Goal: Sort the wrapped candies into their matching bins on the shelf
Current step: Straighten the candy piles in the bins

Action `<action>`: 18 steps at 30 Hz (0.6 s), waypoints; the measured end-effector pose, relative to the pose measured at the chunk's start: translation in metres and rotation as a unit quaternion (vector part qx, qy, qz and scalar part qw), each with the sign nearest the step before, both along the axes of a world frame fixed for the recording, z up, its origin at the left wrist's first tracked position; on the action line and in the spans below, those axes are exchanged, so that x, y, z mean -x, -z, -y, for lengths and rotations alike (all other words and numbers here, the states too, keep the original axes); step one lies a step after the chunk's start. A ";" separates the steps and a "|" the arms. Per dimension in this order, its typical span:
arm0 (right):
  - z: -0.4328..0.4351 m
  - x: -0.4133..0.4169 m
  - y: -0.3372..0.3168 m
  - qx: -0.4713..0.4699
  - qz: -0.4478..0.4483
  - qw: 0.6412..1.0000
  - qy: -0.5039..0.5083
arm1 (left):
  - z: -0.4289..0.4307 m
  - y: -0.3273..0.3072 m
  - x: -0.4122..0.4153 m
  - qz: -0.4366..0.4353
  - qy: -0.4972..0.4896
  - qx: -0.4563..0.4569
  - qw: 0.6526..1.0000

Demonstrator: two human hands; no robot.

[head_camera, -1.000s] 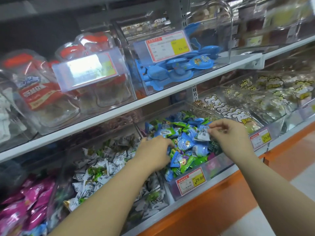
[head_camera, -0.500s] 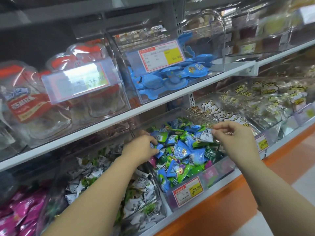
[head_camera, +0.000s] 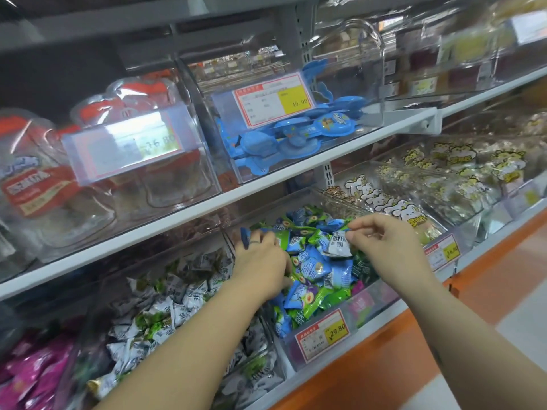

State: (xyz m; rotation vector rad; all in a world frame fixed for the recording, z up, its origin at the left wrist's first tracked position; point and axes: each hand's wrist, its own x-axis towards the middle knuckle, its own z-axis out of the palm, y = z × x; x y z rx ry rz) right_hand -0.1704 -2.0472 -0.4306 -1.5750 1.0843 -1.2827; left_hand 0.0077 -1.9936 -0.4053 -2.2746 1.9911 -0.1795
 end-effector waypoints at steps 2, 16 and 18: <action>-0.001 0.000 0.000 0.001 -0.002 1.000 -0.006 | 0.000 0.000 -0.001 -0.016 0.004 0.012 1.000; -0.020 -0.019 -0.013 0.007 0.024 0.999 -0.044 | -0.020 -0.013 0.002 -0.383 -0.001 0.298 0.874; -0.028 -0.025 -0.018 0.006 0.050 0.996 -0.068 | -0.025 -0.013 0.006 -0.422 -0.013 0.296 0.857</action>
